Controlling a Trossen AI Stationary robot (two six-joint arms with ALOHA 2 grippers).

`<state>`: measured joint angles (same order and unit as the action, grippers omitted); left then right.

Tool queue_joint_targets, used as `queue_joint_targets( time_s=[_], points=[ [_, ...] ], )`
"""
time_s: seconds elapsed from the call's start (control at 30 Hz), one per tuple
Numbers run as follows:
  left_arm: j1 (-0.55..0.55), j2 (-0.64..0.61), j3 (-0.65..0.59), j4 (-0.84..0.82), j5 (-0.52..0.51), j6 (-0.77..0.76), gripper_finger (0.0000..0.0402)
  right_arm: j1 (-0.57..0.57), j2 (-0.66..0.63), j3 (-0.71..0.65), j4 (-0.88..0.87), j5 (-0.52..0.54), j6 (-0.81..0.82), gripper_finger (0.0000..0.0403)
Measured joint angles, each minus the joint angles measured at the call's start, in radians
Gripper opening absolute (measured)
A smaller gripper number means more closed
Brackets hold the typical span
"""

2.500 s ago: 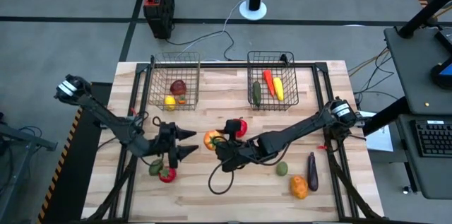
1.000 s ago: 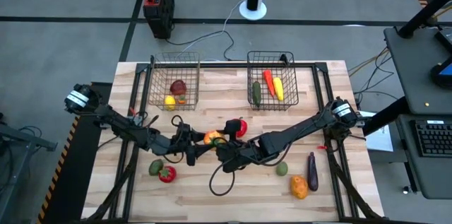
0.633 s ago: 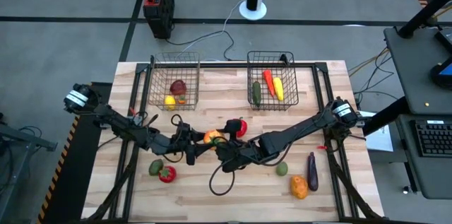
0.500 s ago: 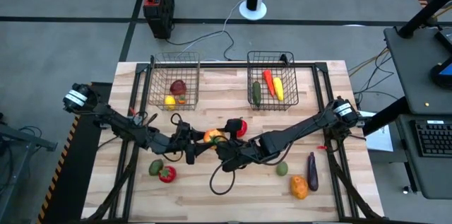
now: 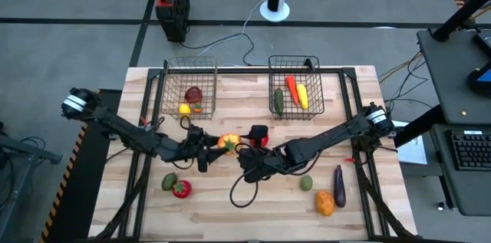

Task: Sort produce into baskets
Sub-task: Put the orange tomato into the left yellow wire basket

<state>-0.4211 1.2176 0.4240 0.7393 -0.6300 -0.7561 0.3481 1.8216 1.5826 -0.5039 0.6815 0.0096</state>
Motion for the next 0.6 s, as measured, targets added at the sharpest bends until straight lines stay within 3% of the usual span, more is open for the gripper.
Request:
queue_joint_targets(
  time_s=[0.27,0.4,0.6],
  points=[
    [0.11,-0.205,0.016,-0.33,-0.004,0.0,0.028,0.0,0.0,-0.001,-0.078,0.0,0.067,0.0366],
    [0.205,-0.318,0.092,-0.656,0.017,-0.001,0.028,0.0,-0.001,-0.001,-0.091,0.0,0.083,0.0366],
    [0.372,-0.388,0.315,-1.216,0.021,0.086,0.028,0.0,-0.001,-0.001,-0.091,0.0,0.085,0.0366]
  ],
)
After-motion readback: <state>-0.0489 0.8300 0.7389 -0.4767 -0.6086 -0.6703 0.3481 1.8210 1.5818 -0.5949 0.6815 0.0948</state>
